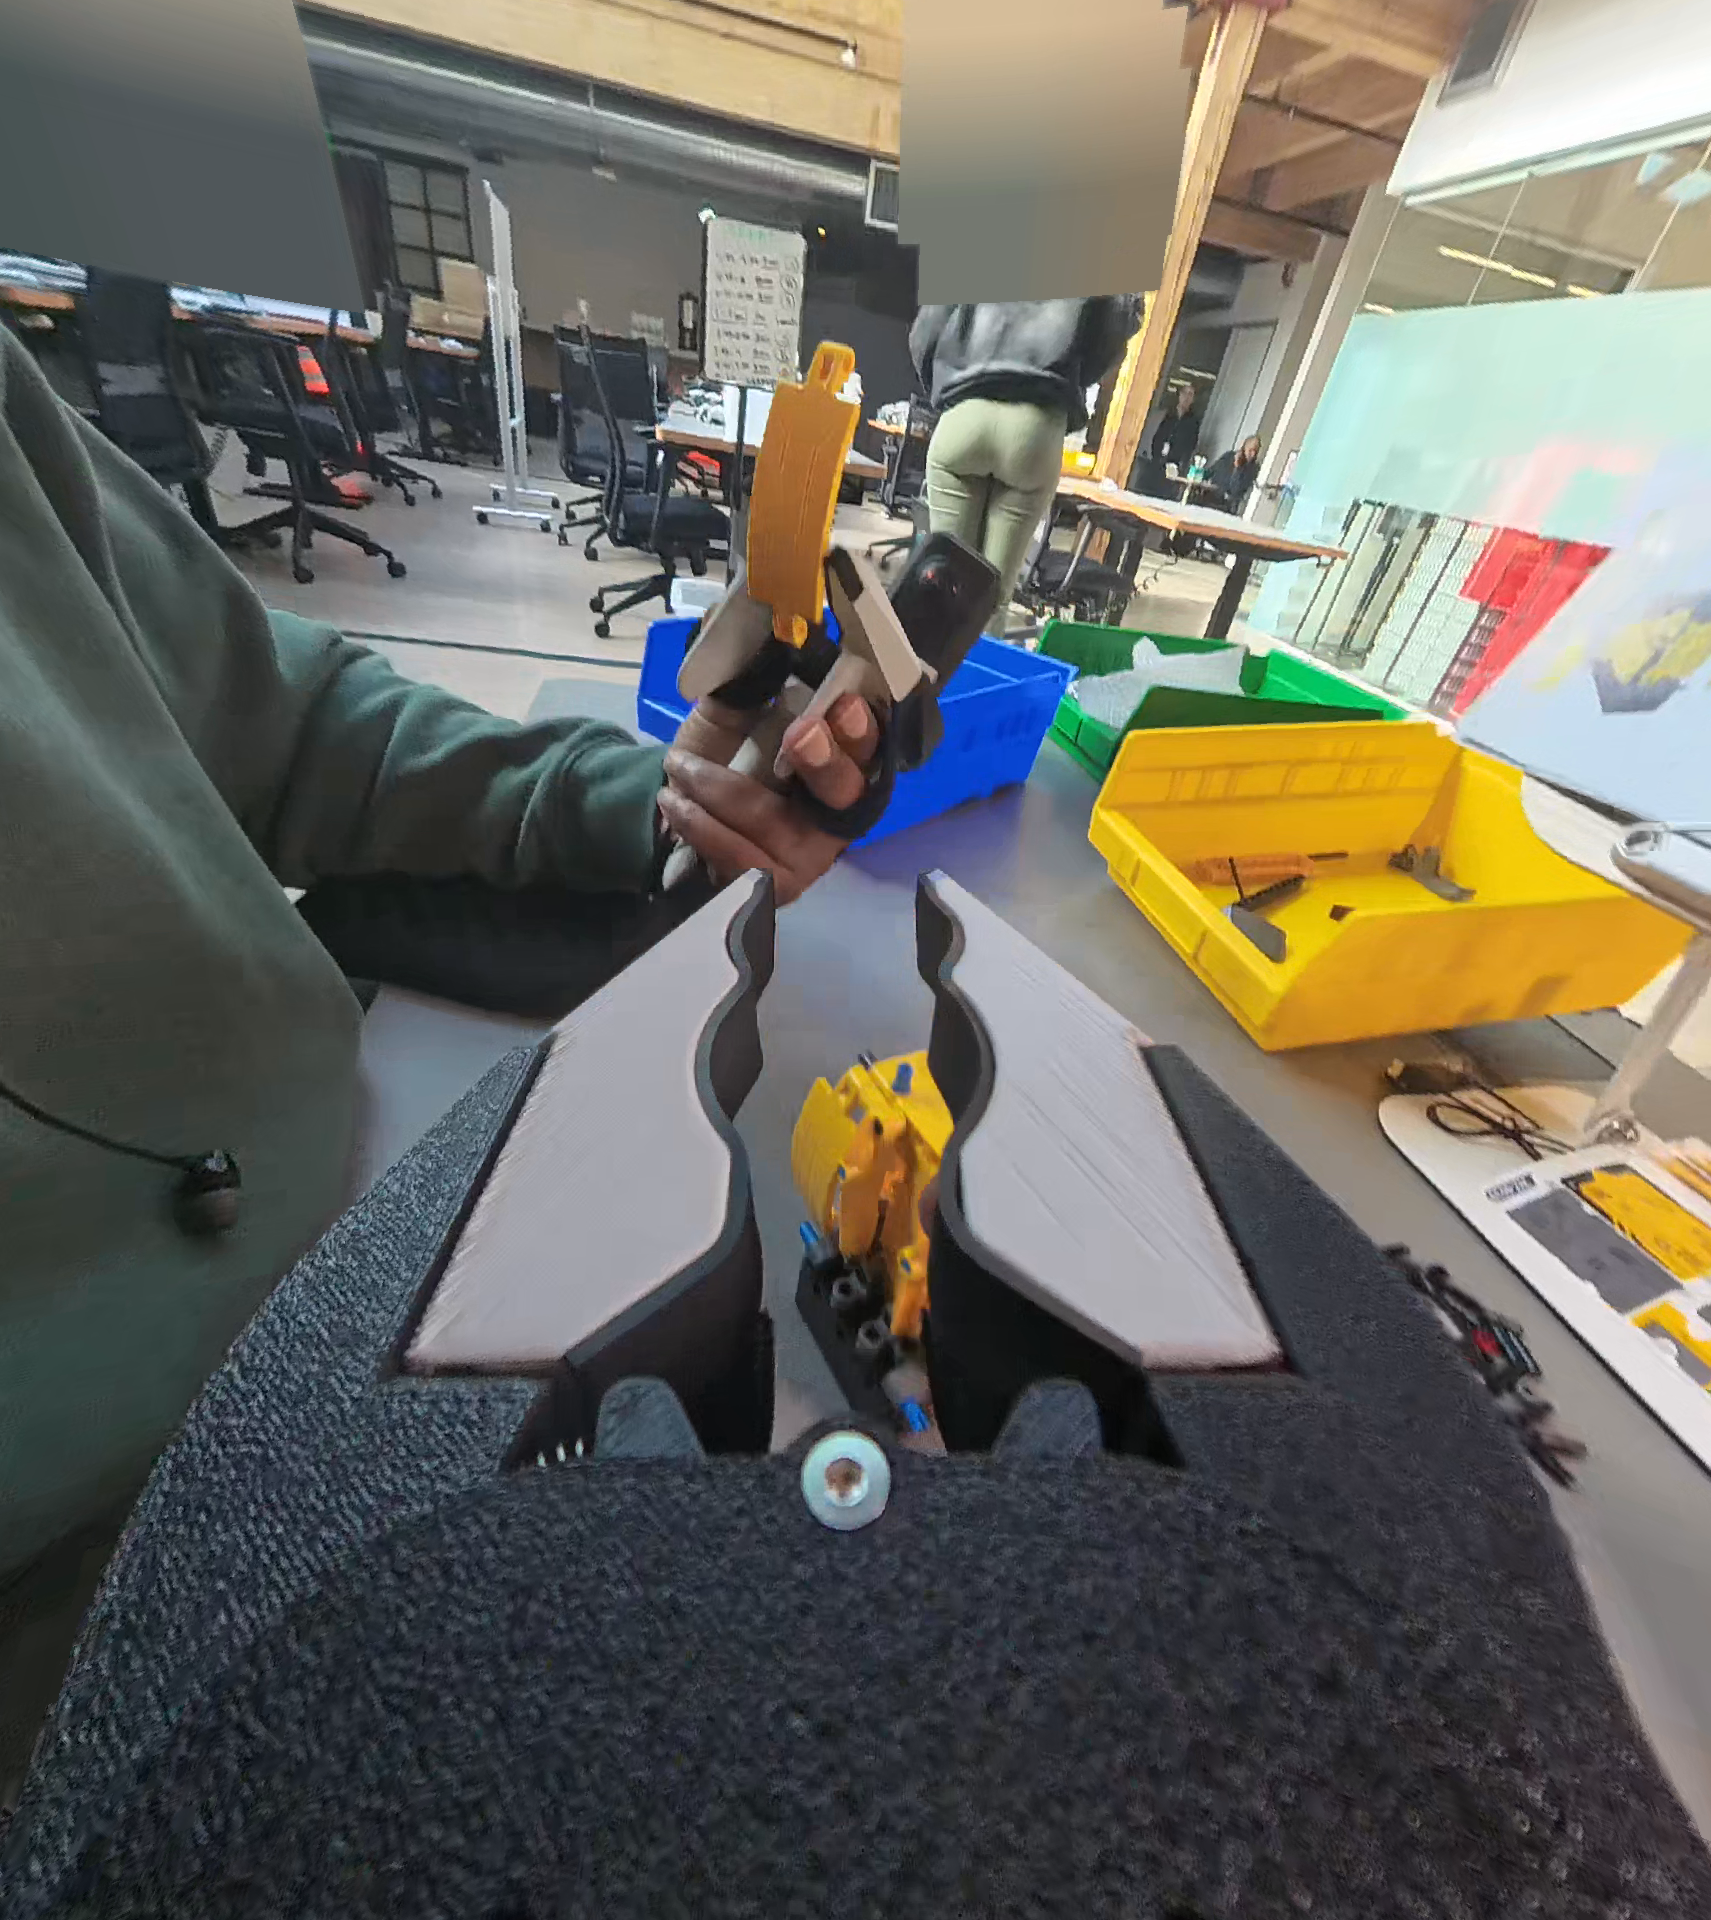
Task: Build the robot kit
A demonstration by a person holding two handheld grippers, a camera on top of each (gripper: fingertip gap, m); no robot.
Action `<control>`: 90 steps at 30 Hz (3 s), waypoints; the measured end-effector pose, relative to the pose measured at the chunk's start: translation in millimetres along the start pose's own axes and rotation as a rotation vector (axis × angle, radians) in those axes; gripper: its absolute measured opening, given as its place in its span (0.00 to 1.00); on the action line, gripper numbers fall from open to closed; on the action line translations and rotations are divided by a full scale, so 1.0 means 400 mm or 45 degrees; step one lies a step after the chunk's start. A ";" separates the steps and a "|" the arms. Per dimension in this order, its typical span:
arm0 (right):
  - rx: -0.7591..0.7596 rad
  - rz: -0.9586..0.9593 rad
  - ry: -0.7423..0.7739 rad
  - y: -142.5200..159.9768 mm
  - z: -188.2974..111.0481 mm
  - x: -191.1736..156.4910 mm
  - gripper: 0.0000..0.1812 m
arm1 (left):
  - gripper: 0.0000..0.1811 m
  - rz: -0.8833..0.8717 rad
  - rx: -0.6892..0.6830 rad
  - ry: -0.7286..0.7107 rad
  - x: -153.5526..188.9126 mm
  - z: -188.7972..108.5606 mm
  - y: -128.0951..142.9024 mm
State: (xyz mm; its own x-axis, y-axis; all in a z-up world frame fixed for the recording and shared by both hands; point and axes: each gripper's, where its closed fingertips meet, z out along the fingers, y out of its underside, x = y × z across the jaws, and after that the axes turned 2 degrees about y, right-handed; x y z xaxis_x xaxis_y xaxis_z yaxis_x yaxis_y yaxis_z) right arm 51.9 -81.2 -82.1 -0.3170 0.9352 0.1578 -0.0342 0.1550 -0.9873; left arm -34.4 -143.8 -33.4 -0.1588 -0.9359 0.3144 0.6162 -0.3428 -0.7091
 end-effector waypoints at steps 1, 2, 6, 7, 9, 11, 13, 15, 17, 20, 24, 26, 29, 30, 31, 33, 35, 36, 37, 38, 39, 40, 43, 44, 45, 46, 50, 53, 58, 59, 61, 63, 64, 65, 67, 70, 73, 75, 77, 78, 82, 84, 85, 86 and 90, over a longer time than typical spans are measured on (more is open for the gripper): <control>0.030 -0.008 -0.022 -0.024 0.014 -0.010 0.15 | 0.13 -0.012 -0.002 0.028 0.001 0.014 0.006; 0.061 -0.010 -0.036 -0.049 0.028 -0.016 0.15 | 0.13 -0.024 -0.008 0.050 0.000 0.027 0.012; 0.178 0.014 -0.083 -0.133 0.078 -0.022 0.14 | 0.13 -0.090 -0.026 0.108 -0.024 0.065 0.034; 0.189 0.029 -0.107 -0.146 0.090 -0.025 0.14 | 0.13 -0.104 -0.034 0.119 -0.031 0.073 0.041; 0.207 0.052 -0.146 -0.164 0.110 -0.031 0.14 | 0.13 -0.137 -0.052 0.148 -0.042 0.087 0.053; 0.189 0.071 -0.205 -0.163 0.126 -0.044 0.14 | 0.13 -0.162 -0.089 0.172 -0.050 0.096 0.070; 0.182 0.082 -0.233 -0.157 0.135 -0.052 0.09 | 0.13 -0.181 -0.111 0.188 -0.054 0.097 0.082; 0.194 0.096 -0.242 -0.151 0.136 -0.053 0.07 | 0.13 -0.190 -0.103 0.185 -0.056 0.090 0.084; 0.199 0.129 -0.243 -0.142 0.133 -0.044 0.04 | 0.13 -0.185 -0.064 0.147 -0.068 0.075 0.074; 0.176 0.265 -0.208 -0.122 0.137 -0.004 0.04 | 0.13 -0.156 -0.006 0.037 -0.098 0.053 0.054; 0.247 0.648 -0.251 -0.124 0.129 0.051 0.01 | 0.14 -0.068 -0.044 -0.103 -0.119 0.039 0.056; 0.277 0.874 -0.278 -0.117 0.124 0.084 0.01 | 0.14 -0.028 -0.063 -0.188 -0.135 0.034 0.055; 0.364 1.177 -0.336 -0.108 0.117 0.122 0.01 | 0.15 0.074 -0.093 -0.292 -0.149 0.036 0.053; 0.395 1.251 -0.349 -0.105 0.116 0.131 0.01 | 0.15 0.121 -0.112 -0.338 -0.155 0.038 0.052; 0.422 1.302 -0.356 -0.103 0.115 0.139 0.01 | 0.15 0.173 -0.134 -0.378 -0.158 0.041 0.052; 0.457 1.345 -0.371 -0.103 0.113 0.144 0.01 | 0.14 0.273 -0.187 -0.448 -0.160 0.047 0.053; 0.481 1.353 -0.376 -0.107 0.112 0.145 0.02 | 0.11 0.373 -0.235 -0.523 -0.165 0.050 0.051; 0.490 1.351 -0.385 -0.110 0.111 0.144 0.02 | 0.08 0.416 -0.252 -0.560 -0.167 0.051 0.048; 0.495 1.350 -0.397 -0.112 0.112 0.140 0.02 | 0.04 0.453 -0.265 -0.596 -0.171 0.050 0.044; 0.500 1.348 -0.412 -0.113 0.111 0.137 0.02 | 0.04 0.482 -0.277 -0.612 -0.170 0.052 0.042; 0.500 1.347 -0.428 -0.113 0.110 0.134 0.02 | 0.04 0.494 -0.285 -0.612 -0.165 0.054 0.040; 0.496 1.343 -0.443 -0.112 0.109 0.131 0.02 | 0.03 0.494 -0.288 -0.609 -0.162 0.055 0.037; 0.480 1.281 -0.515 -0.110 0.097 0.107 0.02 | 0.03 0.515 -0.284 -0.604 -0.150 0.056 0.027; 0.472 1.230 -0.540 -0.107 0.092 0.093 0.02 | 0.03 0.530 -0.297 -0.588 -0.143 0.060 0.029; 0.472 1.168 -0.565 -0.106 0.085 0.079 0.02 | 0.03 0.555 -0.319 -0.574 -0.136 0.066 0.034; 0.473 1.113 -0.580 -0.105 0.078 0.068 0.02 | 0.03 0.590 -0.347 -0.570 -0.132 0.073 0.042; 0.464 0.941 -0.623 -0.104 0.052 0.042 0.03 | 0.03 0.705 -0.445 -0.567 -0.124 0.095 0.071; 0.439 0.895 -0.626 -0.097 0.046 0.036 0.03 | 0.03 0.727 -0.462 -0.578 -0.124 0.101 0.074; 0.385 0.857 -0.581 -0.063 0.054 0.041 0.05 | 0.03 0.690 -0.462 -0.603 -0.124 0.107 0.069; 0.370 0.834 -0.555 -0.055 0.054 0.047 0.06 | 0.03 0.666 -0.460 -0.609 -0.126 0.104 0.067; 0.302 0.748 -0.475 -0.034 0.051 0.064 0.13 | 0.03 0.607 -0.461 -0.630 -0.131 0.094 0.062; 0.209 0.569 -0.333 -0.018 0.039 0.094 0.20 | 0.03 0.556 -0.519 -0.693 -0.149 0.076 0.070; 0.172 0.438 -0.239 -0.020 0.028 0.112 0.20 | 0.03 0.534 -0.560 -0.747 -0.165 0.062 0.076; 0.133 0.297 -0.165 -0.028 0.017 0.119 0.20 | 0.03 0.525 -0.597 -0.800 -0.180 0.050 0.083; -0.010 0.028 -0.082 -0.027 0.012 0.105 0.15 | 0.03 0.480 -0.680 -0.847 -0.200 0.039 0.107; -0.197 -0.212 -0.078 0.015 0.036 0.057 0.10 | 0.03 0.492 -0.780 -0.870 -0.213 0.050 0.142; -0.179 -0.144 -0.170 0.032 0.054 0.019 0.03 | 0.03 0.580 -0.839 -0.873 -0.208 0.069 0.157; -0.116 -0.048 -0.249 0.024 0.054 0.000 0.02 | 0.03 0.617 -0.833 -0.860 -0.198 0.081 0.155; -0.006 0.078 -0.346 0.002 0.047 -0.017 0.02 | 0.04 0.661 -0.800 -0.814 -0.183 0.100 0.152; 0.048 0.147 -0.395 -0.008 0.043 -0.023 0.02 | 0.04 0.683 -0.785 -0.803 -0.179 0.107 0.149; 0.183 0.334 -0.503 -0.025 0.033 -0.029 0.01 | 0.05 0.698 -0.753 -0.786 -0.174 0.112 0.146; 0.221 0.387 -0.529 -0.029 0.031 -0.029 0.01 | 0.05 0.675 -0.733 -0.773 -0.171 0.111 0.145; 0.238 0.403 -0.537 -0.031 0.029 -0.029 0.01 | 0.05 0.663 -0.723 -0.766 -0.170 0.112 0.145; 0.254 0.419 -0.541 -0.034 0.028 -0.026 0.01 | 0.04 0.653 -0.714 -0.758 -0.168 0.112 0.145; 0.341 0.481 -0.551 -0.056 0.012 -0.009 0.01 | 0.05 0.625 -0.678 -0.752 -0.166 0.111 0.143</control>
State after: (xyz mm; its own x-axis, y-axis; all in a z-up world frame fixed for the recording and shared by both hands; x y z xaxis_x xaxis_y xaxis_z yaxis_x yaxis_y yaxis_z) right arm 49.1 -89.6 -60.5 -0.7063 0.6876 -0.1680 -0.0634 -0.2979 -0.9525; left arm 45.5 -97.5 -66.8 0.5337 -0.8429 0.0688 0.0520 -0.0485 -0.9975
